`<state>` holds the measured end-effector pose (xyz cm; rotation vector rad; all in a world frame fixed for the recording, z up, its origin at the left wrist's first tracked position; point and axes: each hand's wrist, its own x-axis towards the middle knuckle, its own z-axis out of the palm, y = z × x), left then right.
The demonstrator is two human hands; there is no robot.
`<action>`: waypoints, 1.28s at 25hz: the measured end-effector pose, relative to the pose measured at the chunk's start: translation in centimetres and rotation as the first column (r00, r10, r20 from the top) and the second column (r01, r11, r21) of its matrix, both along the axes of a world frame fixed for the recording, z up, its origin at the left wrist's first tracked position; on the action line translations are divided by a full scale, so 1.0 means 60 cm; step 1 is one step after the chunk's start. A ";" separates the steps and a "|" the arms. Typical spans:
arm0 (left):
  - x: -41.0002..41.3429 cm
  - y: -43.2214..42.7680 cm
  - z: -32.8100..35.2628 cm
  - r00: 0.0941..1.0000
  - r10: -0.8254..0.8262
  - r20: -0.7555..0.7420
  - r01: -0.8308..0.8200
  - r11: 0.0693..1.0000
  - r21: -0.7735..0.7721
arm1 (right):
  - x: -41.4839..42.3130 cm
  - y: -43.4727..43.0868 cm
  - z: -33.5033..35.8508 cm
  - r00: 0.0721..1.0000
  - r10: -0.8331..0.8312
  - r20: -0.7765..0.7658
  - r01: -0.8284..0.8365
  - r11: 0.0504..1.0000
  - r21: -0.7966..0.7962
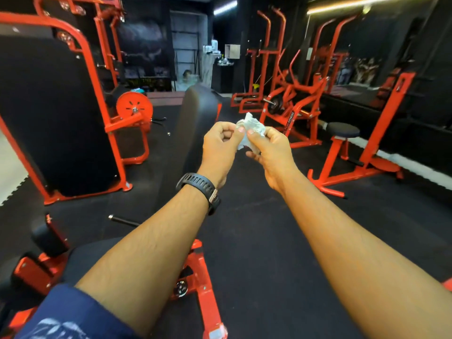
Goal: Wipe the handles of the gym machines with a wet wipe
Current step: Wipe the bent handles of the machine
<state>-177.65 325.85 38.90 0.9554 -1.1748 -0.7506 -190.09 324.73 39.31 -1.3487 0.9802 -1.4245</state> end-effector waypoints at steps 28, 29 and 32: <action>-0.118 -0.877 -0.012 0.862 0.500 0.079 -0.504 0.863 0.034 | -0.115 -0.926 0.011 0.918 0.394 -0.057 -0.395 0.918 -0.021; -0.111 -0.914 -0.019 0.849 0.524 0.073 -0.527 0.849 0.029 | -0.104 -0.968 0.007 0.907 0.418 -0.048 -0.419 0.907 -0.025; -0.102 -1.031 -0.030 0.821 0.570 0.040 -0.571 0.820 0.045 | -0.068 -1.117 -0.004 0.860 0.507 -0.055 -0.508 0.862 0.004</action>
